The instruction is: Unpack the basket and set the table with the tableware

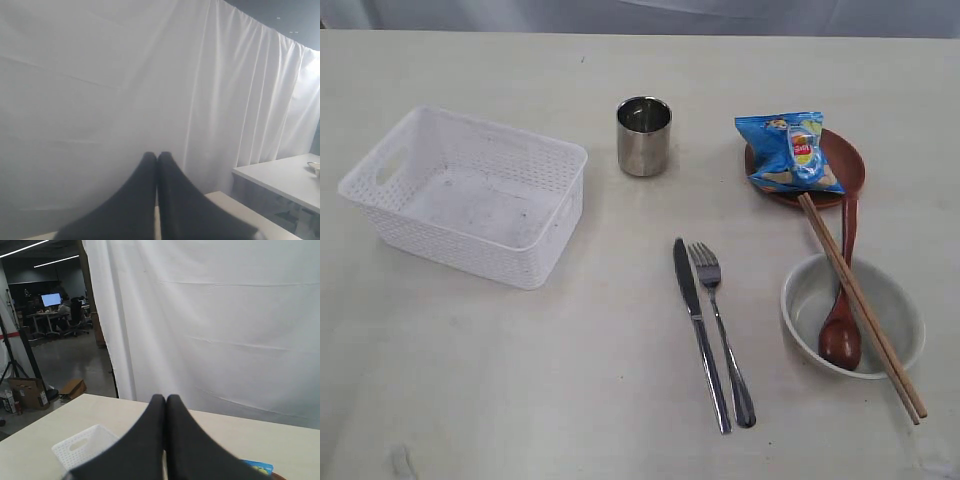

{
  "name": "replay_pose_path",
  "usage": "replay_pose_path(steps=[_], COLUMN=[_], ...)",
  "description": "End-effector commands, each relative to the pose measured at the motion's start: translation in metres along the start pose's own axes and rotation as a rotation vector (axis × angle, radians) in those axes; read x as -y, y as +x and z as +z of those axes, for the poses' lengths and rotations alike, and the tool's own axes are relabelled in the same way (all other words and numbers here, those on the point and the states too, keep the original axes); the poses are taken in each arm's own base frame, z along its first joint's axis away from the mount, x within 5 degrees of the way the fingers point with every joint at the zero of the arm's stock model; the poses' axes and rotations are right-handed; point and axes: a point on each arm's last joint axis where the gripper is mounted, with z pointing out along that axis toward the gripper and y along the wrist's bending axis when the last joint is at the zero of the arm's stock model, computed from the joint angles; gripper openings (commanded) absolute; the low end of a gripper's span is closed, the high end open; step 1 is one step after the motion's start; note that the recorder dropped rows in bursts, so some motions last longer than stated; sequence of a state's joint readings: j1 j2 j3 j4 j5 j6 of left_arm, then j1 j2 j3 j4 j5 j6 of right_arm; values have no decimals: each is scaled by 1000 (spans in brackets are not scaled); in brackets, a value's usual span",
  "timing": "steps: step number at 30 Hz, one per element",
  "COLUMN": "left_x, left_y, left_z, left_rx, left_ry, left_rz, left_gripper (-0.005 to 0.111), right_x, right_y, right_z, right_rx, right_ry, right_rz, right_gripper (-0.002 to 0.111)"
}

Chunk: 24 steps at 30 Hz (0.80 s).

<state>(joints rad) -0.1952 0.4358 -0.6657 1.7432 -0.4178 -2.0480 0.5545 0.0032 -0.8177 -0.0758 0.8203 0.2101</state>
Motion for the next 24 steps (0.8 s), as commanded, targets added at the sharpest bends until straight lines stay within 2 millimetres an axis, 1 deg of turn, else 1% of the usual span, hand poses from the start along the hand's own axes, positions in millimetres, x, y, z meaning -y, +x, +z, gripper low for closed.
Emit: replay_pose_path(steps=[1,10,14,19,22,24], left_x=[1,0,-10,-10,-10,-10], left_y=[-2,-2,-3,-6,-10,-15], left_z=[-1,-1,-1,-6,-12,-16], left_rx=[10,12,48,86,127,191], left_ry=[-3,-6,-104,-137,-154,-158], left_rz=[0,15,10,9,-71,-195], left_gripper=[0,0,0,0,0,0], right_x=[0,0,0,0,0,0], right_y=[-1,-1,-1,-1,-1,-1], right_z=[-2,-2,-2,-2,-2,-2], right_rx=[11,11,11,11,11,11], right_ry=[7,7,7,7,7,7], right_rz=[-1,-1,-1,-1,-1,-1], right_gripper=[0,0,0,0,0,0])
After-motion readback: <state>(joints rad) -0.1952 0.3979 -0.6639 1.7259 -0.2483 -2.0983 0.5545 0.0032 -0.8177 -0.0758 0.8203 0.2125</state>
